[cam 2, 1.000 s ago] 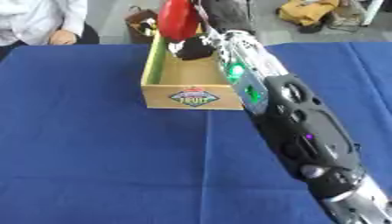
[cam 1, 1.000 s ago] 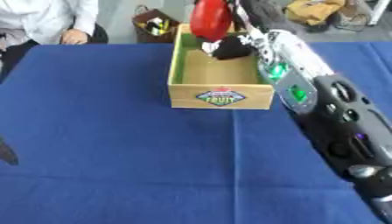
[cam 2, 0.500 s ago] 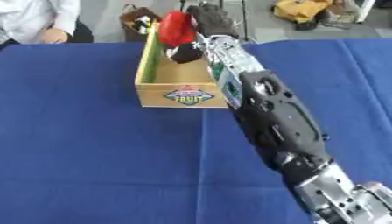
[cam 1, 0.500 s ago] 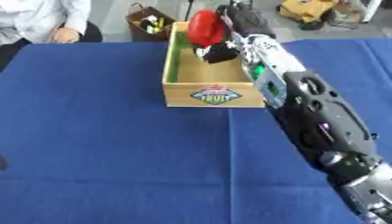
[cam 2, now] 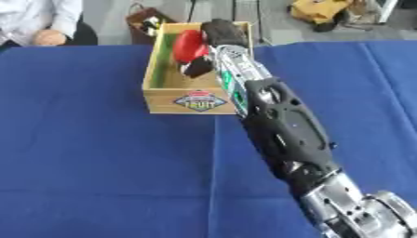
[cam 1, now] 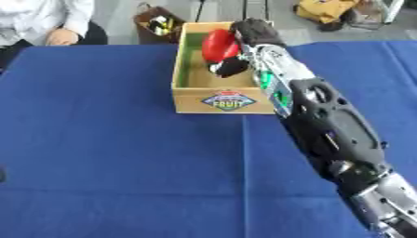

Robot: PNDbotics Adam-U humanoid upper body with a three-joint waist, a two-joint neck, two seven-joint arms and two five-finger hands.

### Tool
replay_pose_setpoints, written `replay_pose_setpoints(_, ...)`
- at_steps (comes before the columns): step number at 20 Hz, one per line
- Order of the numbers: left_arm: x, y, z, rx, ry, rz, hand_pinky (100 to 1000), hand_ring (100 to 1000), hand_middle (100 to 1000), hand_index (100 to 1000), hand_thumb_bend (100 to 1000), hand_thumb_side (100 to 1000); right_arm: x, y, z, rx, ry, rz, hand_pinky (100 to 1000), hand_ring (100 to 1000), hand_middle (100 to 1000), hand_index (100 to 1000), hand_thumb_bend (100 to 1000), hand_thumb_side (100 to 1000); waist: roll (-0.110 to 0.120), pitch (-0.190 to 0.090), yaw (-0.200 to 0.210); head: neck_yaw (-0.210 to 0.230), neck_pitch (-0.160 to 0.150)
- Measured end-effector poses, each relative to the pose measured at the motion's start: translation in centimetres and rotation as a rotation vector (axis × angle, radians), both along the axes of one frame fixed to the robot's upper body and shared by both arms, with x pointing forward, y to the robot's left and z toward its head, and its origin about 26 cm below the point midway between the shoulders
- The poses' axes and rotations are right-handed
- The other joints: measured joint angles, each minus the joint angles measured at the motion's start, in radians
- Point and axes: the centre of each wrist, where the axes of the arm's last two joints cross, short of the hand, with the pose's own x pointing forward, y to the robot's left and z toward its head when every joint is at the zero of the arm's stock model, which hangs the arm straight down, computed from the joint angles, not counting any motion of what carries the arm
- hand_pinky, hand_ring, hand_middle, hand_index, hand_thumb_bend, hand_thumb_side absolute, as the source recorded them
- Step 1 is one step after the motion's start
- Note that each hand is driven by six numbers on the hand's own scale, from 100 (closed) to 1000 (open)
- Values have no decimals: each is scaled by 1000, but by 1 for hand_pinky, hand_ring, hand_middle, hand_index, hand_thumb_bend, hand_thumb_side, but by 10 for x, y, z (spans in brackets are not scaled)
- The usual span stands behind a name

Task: Pick up objects on the table and place them in the box.

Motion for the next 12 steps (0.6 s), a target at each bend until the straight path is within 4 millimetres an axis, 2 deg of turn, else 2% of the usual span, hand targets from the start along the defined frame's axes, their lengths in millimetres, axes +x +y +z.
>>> replay_pose_setpoints(3, 0, -1, -1, -4, 0, -2, 325, 370, 482, 771, 375, 653, 1, 0, 0, -2, 6, -10, 806, 930, 718, 757, 100, 604, 1, 0, 1, -3, 0)
replay_pose_setpoints(4, 0, -1, -1, -4, 0, -2, 325, 371, 482, 772, 375, 653, 1, 1, 1, -3, 4, -11, 814, 941, 742, 795, 100, 670, 1, 0, 1, -4, -1)
replay_pose_setpoints(6, 0, -1, -1, -3, 1, -3, 325, 371, 482, 772, 375, 653, 0, 2, 2, 0, 0, -12, 824, 956, 768, 826, 144, 711, 1, 0, 2, -5, -6)
replay_pose_setpoints(9, 0, -1, -1, -3, 1, -4, 325, 371, 483, 772, 375, 654, 1, 1, 3, 1, -8, -22, 844, 983, 801, 881, 369, 779, 1, 0, 3, -8, -8)
replay_pose_setpoints(12, 0, -1, -1, -3, 1, -4, 325, 371, 483, 772, 375, 654, 1, 1, 3, 5, -11, -26, 851, 994, 815, 903, 504, 826, 1, 0, 3, -9, -8)
